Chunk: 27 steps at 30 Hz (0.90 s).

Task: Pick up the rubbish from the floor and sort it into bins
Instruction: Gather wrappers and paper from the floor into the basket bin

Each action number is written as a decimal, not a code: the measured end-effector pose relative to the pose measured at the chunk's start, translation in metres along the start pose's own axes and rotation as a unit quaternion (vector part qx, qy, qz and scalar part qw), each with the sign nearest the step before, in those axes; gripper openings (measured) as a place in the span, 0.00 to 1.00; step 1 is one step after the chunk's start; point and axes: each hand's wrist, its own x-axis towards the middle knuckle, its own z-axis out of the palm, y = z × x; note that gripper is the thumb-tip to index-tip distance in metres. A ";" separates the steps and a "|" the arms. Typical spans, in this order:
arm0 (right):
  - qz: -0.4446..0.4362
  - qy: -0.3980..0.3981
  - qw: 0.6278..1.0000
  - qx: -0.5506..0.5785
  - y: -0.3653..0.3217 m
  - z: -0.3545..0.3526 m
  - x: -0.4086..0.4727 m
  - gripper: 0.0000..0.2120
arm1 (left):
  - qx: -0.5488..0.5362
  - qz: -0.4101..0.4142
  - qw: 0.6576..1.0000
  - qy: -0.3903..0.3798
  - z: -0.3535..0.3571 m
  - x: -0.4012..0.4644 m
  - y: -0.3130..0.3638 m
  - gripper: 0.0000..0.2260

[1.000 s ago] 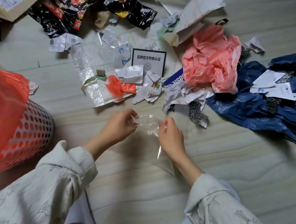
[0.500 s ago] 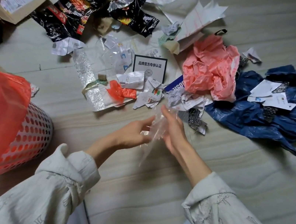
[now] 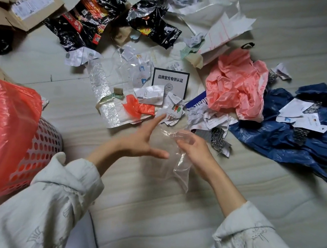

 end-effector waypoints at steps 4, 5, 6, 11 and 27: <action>0.019 0.034 0.989 0.142 0.002 -0.001 -0.001 0.09 | -0.014 0.019 0.999 -0.026 0.015 -0.002 0.013 0.48; 0.025 0.041 0.980 0.191 0.004 -0.002 0.000 0.08 | -0.032 0.018 0.998 -0.041 0.019 0.000 0.014 0.49; 0.026 0.045 0.970 0.236 0.005 -0.002 0.000 0.08 | -0.042 0.015 0.998 -0.054 0.022 0.001 0.014 0.51; 0.037 0.000 0.937 0.348 -0.004 0.008 0.004 0.10 | -0.099 0.039 0.992 0.071 0.046 0.007 0.006 0.51; 0.053 -0.150 0.981 0.110 0.002 -0.020 0.014 0.32 | 0.061 0.121 0.961 0.241 0.008 0.008 0.006 0.21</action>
